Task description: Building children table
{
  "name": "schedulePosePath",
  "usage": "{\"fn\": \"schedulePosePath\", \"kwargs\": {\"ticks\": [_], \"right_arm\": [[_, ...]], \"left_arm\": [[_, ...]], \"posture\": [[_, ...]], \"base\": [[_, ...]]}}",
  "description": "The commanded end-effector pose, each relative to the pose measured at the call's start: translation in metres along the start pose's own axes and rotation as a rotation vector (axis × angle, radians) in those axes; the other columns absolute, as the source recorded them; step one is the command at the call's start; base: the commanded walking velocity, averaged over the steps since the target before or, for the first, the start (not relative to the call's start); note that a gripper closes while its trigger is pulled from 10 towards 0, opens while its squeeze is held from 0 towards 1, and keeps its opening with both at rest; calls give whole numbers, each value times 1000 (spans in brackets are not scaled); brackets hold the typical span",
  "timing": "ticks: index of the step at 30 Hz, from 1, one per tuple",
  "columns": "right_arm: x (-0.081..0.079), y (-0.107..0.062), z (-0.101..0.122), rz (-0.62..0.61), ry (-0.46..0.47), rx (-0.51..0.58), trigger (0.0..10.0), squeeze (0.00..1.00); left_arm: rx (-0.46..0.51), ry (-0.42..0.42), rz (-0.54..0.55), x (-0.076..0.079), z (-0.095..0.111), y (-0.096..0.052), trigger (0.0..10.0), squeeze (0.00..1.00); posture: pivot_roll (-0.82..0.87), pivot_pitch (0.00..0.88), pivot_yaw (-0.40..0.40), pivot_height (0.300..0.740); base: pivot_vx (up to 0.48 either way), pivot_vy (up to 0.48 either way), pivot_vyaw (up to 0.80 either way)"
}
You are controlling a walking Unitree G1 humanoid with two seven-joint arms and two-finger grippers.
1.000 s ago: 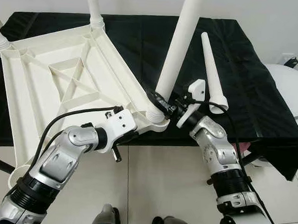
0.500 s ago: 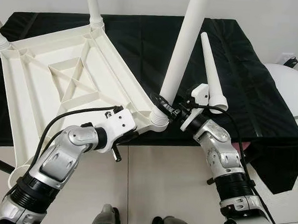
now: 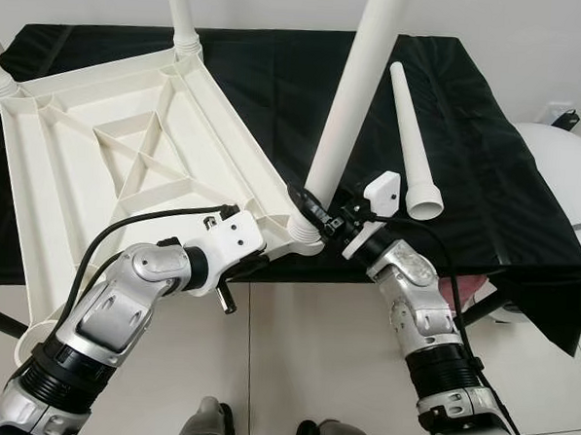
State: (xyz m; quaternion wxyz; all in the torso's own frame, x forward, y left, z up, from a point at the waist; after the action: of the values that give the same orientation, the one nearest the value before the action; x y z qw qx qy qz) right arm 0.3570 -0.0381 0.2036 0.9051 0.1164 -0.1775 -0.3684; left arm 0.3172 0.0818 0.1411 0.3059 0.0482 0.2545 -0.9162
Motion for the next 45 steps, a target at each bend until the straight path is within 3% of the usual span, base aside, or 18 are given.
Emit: {"fn": "schedulePosePath", "kwargs": {"ticks": [1,19,32,45], "right_arm": [[-6,-7,-15,15,3,-56,10000,0],[16,-12,-22,-9,-80,-98,10000,0],[1,-11,-23,71,-60,-91,10000,0],[1,-11,-24,152,-85,-109,10000,0]], "left_arm": [[-20,10,28,-6,-3,-5,10000,0],[-18,10,26,-4,-2,-5,10000,0],[-21,11,20,-4,-2,-6,10000,0],[-23,5,13,-2,-1,-7,10000,0]], "posture": [[-12,213,-22,740],[-16,194,-24,740],[-15,203,-18,740],[-11,210,-16,740]], "base": [[0,0,0],[0,0,0],[0,0,0],[0,0,0]]}}
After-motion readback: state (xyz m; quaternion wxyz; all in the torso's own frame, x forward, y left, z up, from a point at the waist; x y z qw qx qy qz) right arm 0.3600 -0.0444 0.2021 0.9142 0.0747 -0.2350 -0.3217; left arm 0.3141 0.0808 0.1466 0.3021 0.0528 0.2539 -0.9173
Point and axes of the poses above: a point about 5 cm out from each wrist's last joint towards the gripper, its own y axis pointing out of the wrist towards the gripper, its own z axis along the axis of the wrist's last joint, x = y × z, the point moved 6 cm from there along y, pointing out of the wrist towards the gripper, and after that the axes turned 10 degrees about -y, right-handed, at the moved point
